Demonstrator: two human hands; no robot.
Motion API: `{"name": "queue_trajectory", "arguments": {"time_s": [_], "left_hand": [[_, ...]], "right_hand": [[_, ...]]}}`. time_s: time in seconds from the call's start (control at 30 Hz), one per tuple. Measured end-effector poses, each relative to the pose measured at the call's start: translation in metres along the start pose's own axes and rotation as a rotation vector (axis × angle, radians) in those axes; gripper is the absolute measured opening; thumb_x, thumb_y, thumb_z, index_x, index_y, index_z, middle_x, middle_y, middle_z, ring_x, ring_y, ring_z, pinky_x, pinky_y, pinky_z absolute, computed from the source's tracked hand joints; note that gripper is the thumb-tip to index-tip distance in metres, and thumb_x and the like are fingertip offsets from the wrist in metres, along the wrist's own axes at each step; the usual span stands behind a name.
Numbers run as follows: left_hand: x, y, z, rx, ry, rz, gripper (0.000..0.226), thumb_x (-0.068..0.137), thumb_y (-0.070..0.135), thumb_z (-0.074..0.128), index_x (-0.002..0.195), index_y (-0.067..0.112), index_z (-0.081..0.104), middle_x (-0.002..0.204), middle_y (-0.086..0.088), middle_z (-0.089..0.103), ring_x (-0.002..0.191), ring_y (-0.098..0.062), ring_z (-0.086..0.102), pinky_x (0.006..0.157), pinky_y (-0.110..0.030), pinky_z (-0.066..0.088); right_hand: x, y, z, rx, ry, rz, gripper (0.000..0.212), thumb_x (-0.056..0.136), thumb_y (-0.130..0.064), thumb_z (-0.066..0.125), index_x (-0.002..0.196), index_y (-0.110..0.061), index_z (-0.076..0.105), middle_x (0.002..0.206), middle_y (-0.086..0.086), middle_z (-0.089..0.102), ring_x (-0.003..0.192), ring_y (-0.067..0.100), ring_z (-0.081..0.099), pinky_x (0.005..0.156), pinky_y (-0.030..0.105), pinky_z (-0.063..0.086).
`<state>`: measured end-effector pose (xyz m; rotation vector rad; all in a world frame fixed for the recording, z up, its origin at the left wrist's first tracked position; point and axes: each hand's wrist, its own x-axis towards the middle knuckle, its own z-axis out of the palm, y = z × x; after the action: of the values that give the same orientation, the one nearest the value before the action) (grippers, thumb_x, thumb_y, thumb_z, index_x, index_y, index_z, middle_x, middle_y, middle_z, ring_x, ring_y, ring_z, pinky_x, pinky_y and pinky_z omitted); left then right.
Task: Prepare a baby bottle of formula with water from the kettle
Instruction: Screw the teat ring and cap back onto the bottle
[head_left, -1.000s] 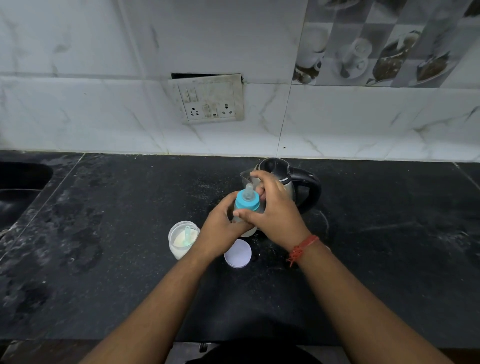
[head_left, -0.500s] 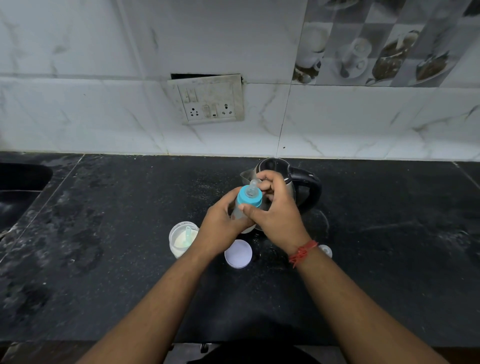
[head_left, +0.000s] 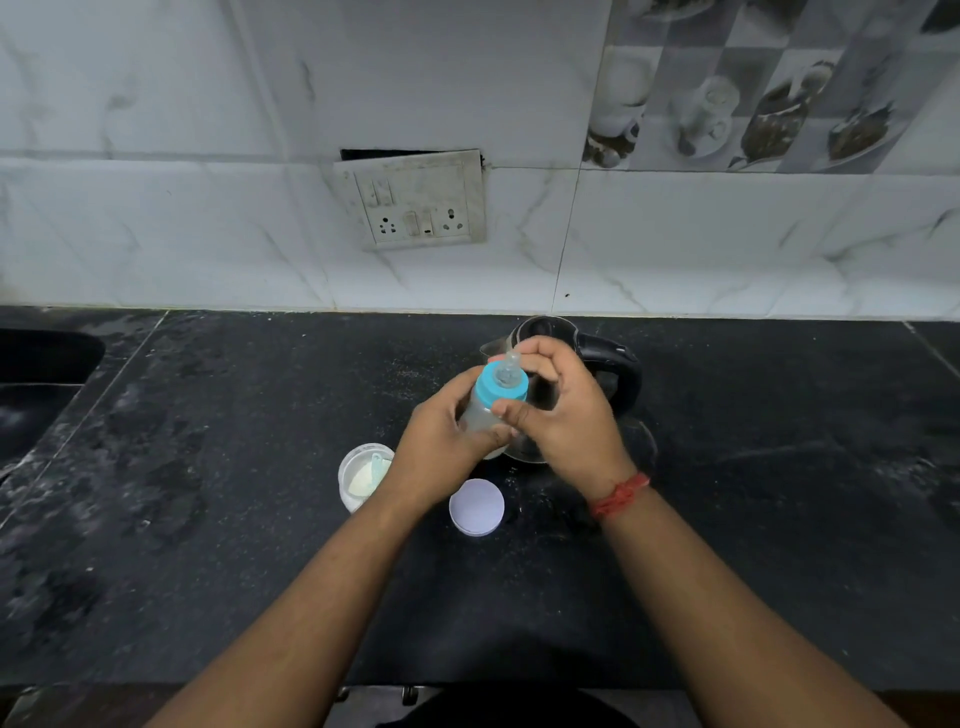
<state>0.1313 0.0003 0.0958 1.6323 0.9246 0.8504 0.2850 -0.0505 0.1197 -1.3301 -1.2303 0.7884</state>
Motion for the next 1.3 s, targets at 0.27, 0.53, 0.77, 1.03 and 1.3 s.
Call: {"name": "queue_trajectory", "arguments": {"time_s": [0.27,0.53,0.77,1.03,1.3], "left_hand": [[-0.007,0.007,-0.014,-0.136,-0.332,-0.046,0.051,0.082,0.014,0.081,0.13,0.022,0.065,0.123,-0.002,0.073,0.117,-0.019,0.067,0.102,-0.041,0.053],[-0.003,0.021,-0.014,-0.182,-0.454,-0.059,0.053,0.082,0.011,0.078,0.131,0.027,0.062,0.119,0.007,0.073,0.118,-0.014,0.067,0.099,-0.034,0.052],[-0.005,0.014,0.003,0.055,-0.054,0.06,0.05,0.081,0.012,0.079,0.119,0.041,0.062,0.113,0.017,0.074,0.11,-0.002,0.069,0.1,-0.041,0.055],[-0.004,0.025,-0.021,-0.208,-0.416,-0.003,0.055,0.08,0.024,0.078,0.131,0.02,0.06,0.117,0.013,0.072,0.114,-0.008,0.066,0.094,-0.026,0.051],[-0.003,0.03,-0.017,-0.21,-0.516,-0.018,0.049,0.081,0.028,0.084,0.125,0.019,0.063,0.118,0.009,0.072,0.114,-0.011,0.066,0.095,-0.026,0.05]], "right_hand": [[0.005,-0.01,-0.024,0.026,-0.465,0.046,0.065,0.078,-0.015,0.079,0.138,-0.016,0.054,0.142,0.0,0.057,0.131,0.011,0.054,0.109,0.032,0.046],[0.01,-0.022,-0.018,0.159,-0.524,0.027,0.032,0.075,-0.023,0.074,0.105,-0.013,0.069,0.135,0.005,0.061,0.118,0.021,0.062,0.1,0.035,0.051],[0.0,-0.013,0.027,0.148,0.129,0.071,0.025,0.075,-0.008,0.078,0.097,-0.007,0.066,0.111,0.012,0.068,0.09,0.009,0.065,0.082,0.031,0.055],[0.008,-0.026,-0.019,0.152,-0.516,-0.018,0.054,0.079,-0.022,0.076,0.129,-0.01,0.059,0.142,0.019,0.049,0.122,0.023,0.059,0.106,0.044,0.048],[0.016,-0.035,-0.019,0.13,-0.633,0.024,0.028,0.07,-0.026,0.072,0.095,-0.013,0.074,0.13,0.005,0.058,0.116,0.02,0.06,0.098,0.038,0.05]]}}
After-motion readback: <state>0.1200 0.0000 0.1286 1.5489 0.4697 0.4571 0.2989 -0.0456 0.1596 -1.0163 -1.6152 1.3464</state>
